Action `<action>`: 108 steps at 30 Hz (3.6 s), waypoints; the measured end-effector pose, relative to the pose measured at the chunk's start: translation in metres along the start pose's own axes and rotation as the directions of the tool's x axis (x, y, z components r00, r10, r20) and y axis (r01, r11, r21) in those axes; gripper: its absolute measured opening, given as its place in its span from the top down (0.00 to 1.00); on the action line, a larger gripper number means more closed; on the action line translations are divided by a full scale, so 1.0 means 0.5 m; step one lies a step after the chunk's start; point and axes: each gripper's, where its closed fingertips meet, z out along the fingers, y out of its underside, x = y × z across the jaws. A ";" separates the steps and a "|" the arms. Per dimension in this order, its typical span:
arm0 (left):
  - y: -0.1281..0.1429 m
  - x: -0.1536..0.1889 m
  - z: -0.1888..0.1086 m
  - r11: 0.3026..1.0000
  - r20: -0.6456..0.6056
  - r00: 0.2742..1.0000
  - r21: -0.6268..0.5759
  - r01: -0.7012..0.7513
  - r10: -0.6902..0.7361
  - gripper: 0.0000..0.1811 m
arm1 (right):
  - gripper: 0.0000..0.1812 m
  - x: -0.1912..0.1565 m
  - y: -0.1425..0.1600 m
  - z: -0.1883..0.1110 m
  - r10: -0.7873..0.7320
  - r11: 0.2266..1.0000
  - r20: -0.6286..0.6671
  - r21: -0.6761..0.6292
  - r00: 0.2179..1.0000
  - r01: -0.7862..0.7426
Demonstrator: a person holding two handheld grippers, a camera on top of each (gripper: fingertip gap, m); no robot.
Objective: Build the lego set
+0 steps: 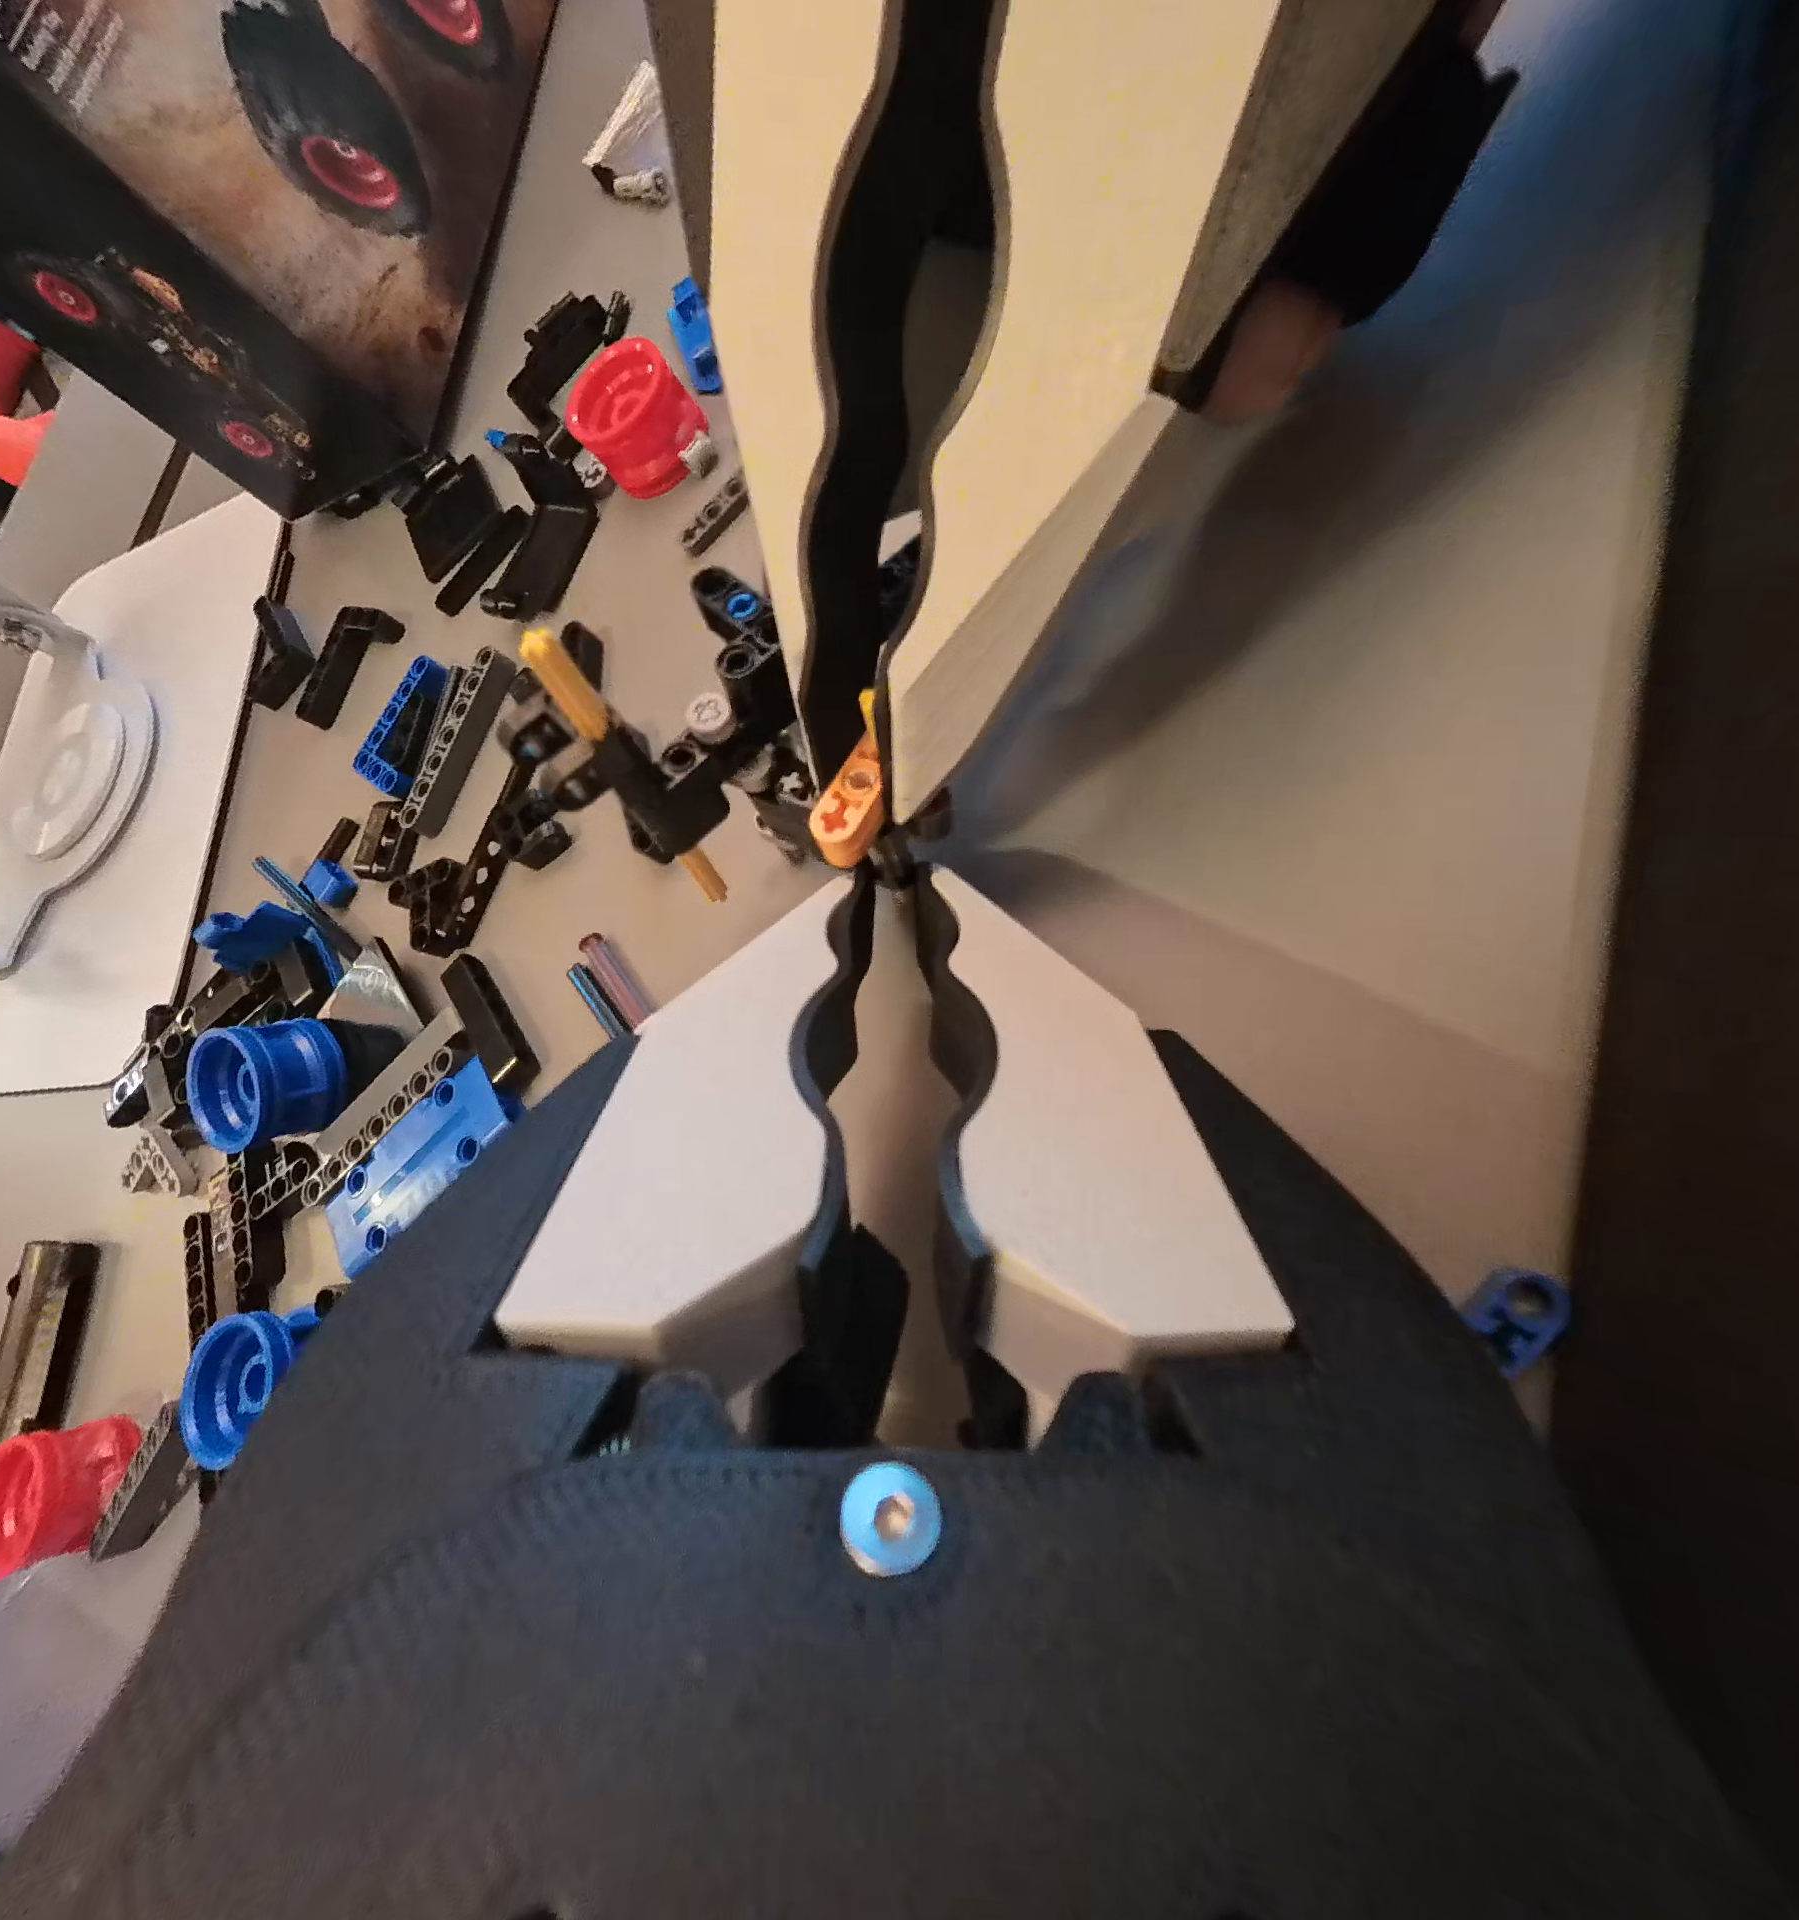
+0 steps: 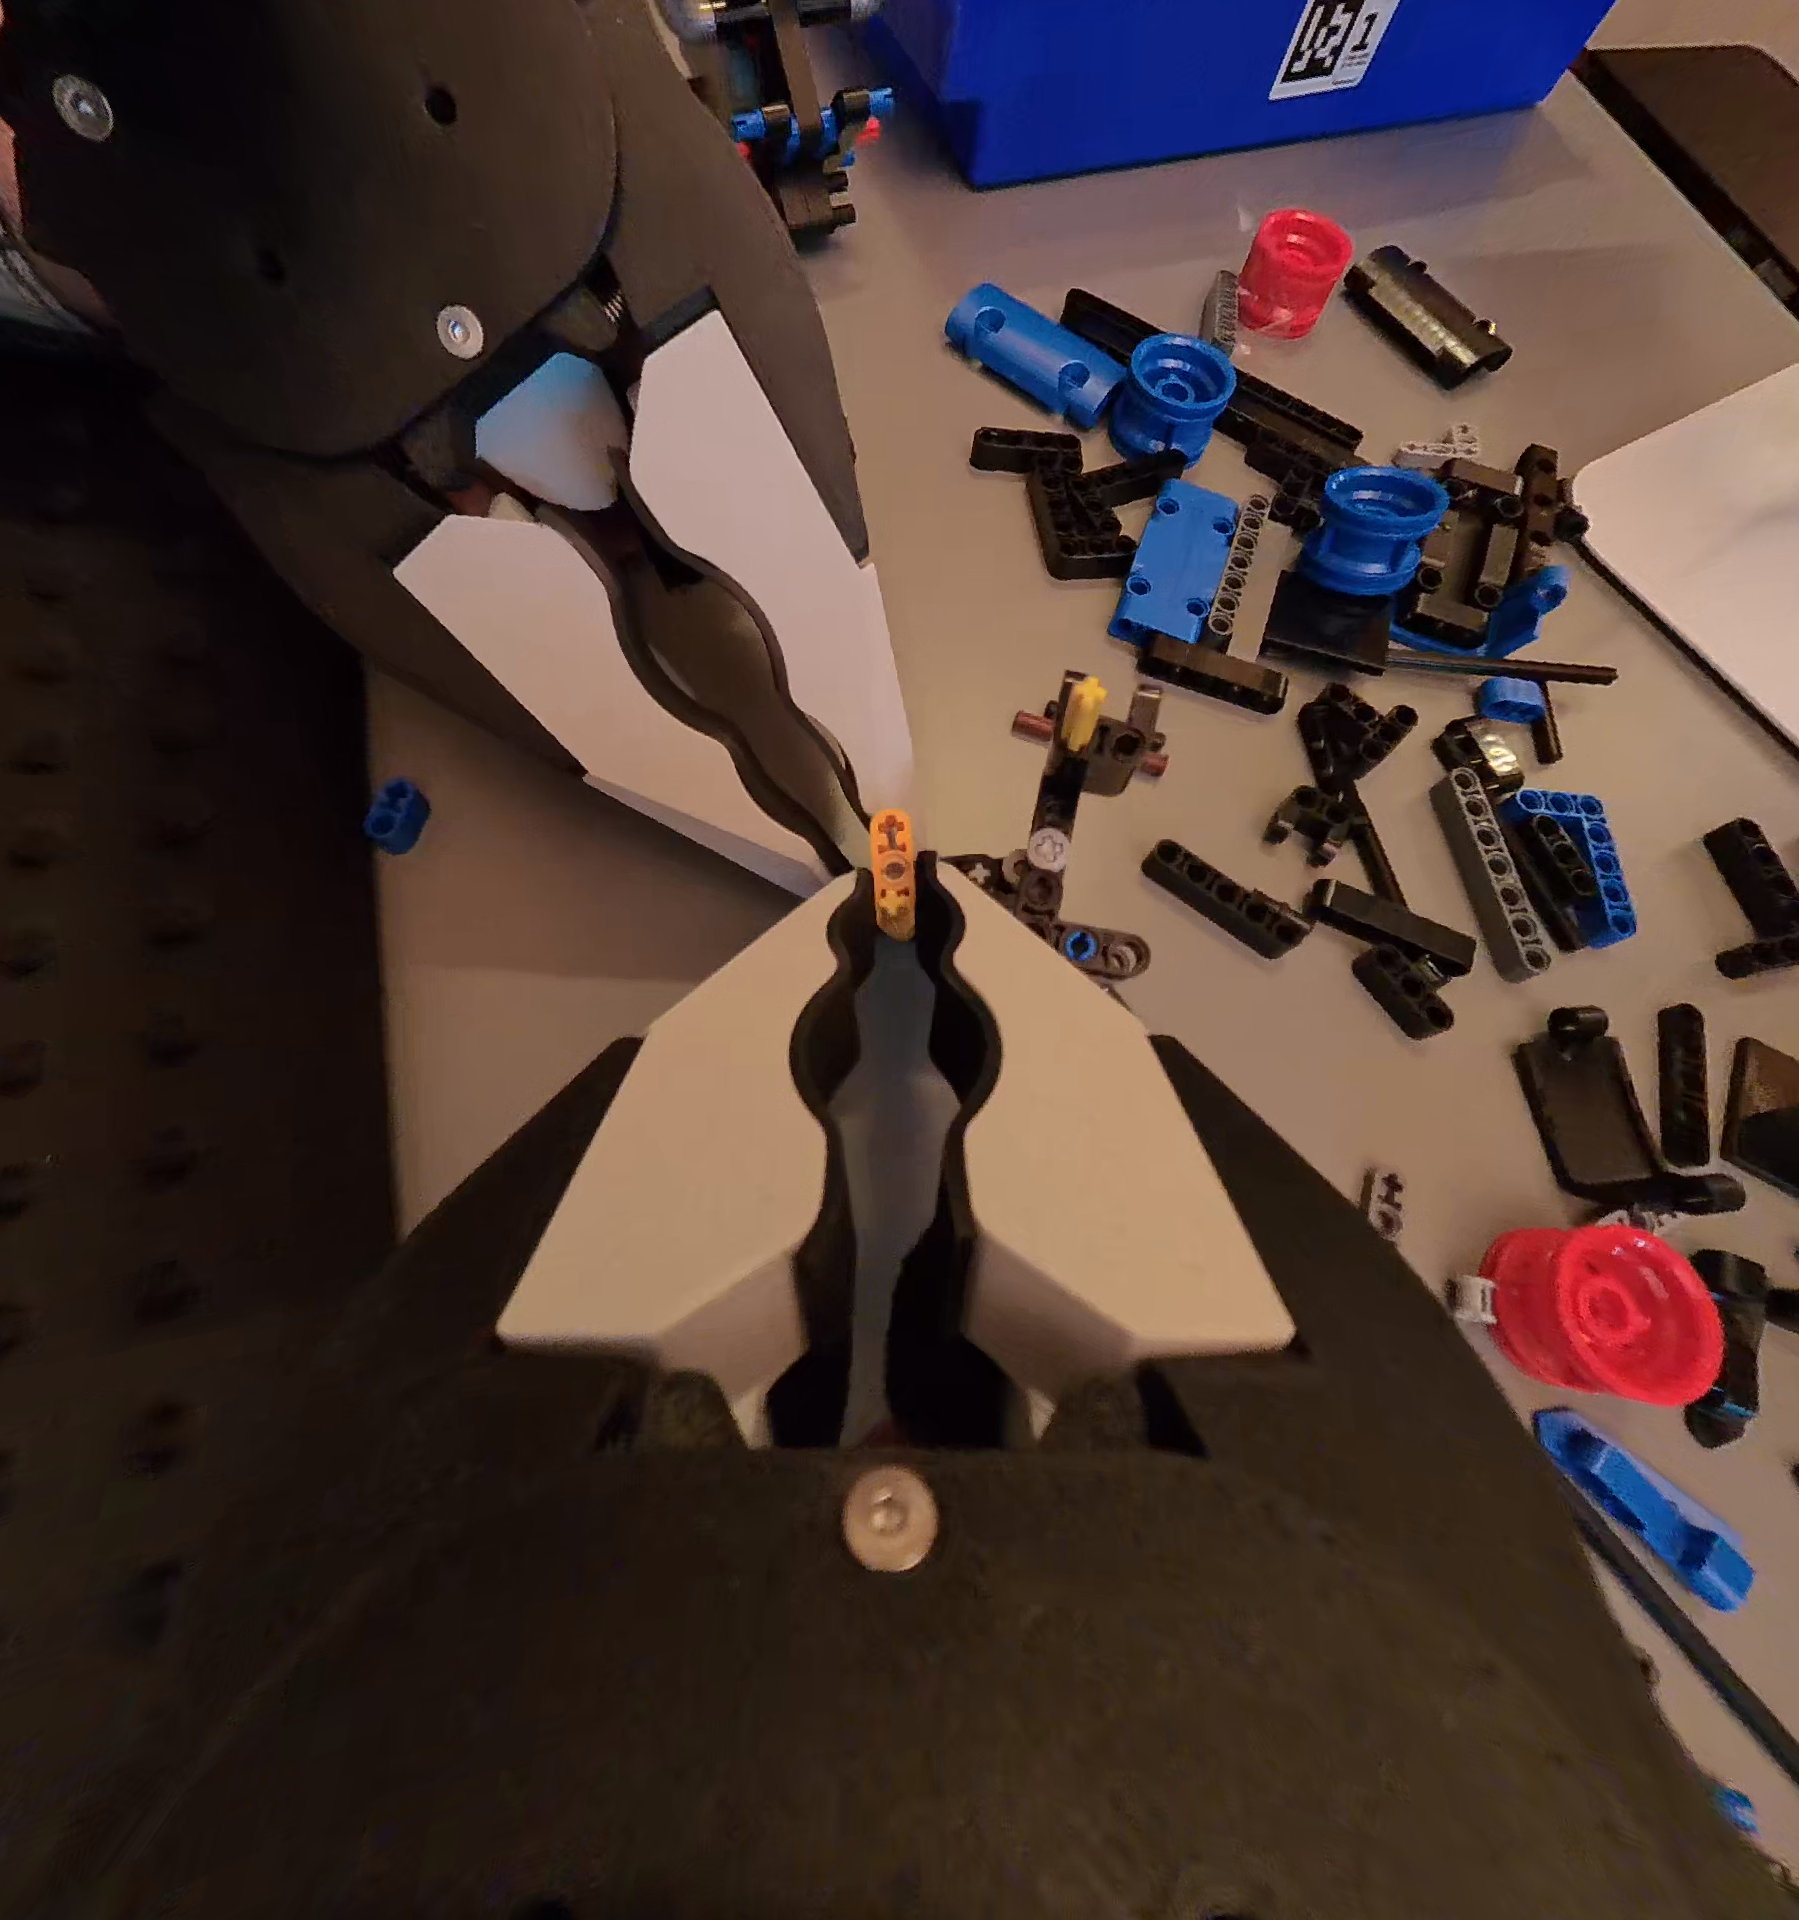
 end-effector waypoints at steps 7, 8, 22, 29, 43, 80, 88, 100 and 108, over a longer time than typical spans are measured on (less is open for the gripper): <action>-0.002 -0.014 -0.012 1.000 0.011 1.000 0.015 0.023 -0.023 0.83 | 0.97 0.002 -0.018 -0.024 0.203 0.976 0.202 0.043 0.958 -0.215; -0.003 -0.017 -0.019 0.999 0.002 0.999 0.031 0.033 -0.033 0.80 | 0.97 0.005 -0.018 -0.028 0.225 0.969 0.235 0.046 0.945 -0.242; -0.077 -0.007 -0.056 0.925 -0.315 0.917 0.207 0.319 -0.245 0.88 | 0.97 -0.067 -0.049 -0.091 0.205 0.976 0.637 -0.078 0.743 -0.203; -0.076 -0.046 -0.072 0.839 -0.337 0.852 0.240 0.489 -0.400 0.97 | 0.91 -0.023 -0.094 -0.087 0.111 0.987 0.486 0.049 0.867 -0.153; -0.090 -0.088 -0.100 0.656 -0.442 0.703 0.283 0.699 -0.558 0.97 | 0.81 0.039 -0.059 -0.102 -0.252 0.967 -0.080 0.011 0.964 0.254; -0.111 -0.117 -0.144 0.526 -0.476 0.626 0.342 0.779 -0.617 0.85 | 0.96 0.002 -0.046 -0.033 0.000 1.000 -0.103 -0.018 0.995 -0.002; -0.044 -0.147 -0.158 0.623 -0.302 0.700 0.321 0.714 -0.647 0.81 | 0.96 -0.034 0.039 -0.035 0.013 0.938 0.269 -0.337 0.963 0.081; -0.005 -0.128 -0.121 0.684 -0.244 0.718 0.219 0.696 -0.652 0.83 | 0.83 0.001 0.046 -0.034 -0.044 0.898 0.259 -0.413 0.965 0.151; -0.003 -0.170 -0.138 0.737 -0.100 0.779 0.270 0.620 -0.618 0.84 | 0.81 0.100 -0.013 -0.125 -0.109 0.956 0.019 -0.272 0.994 0.110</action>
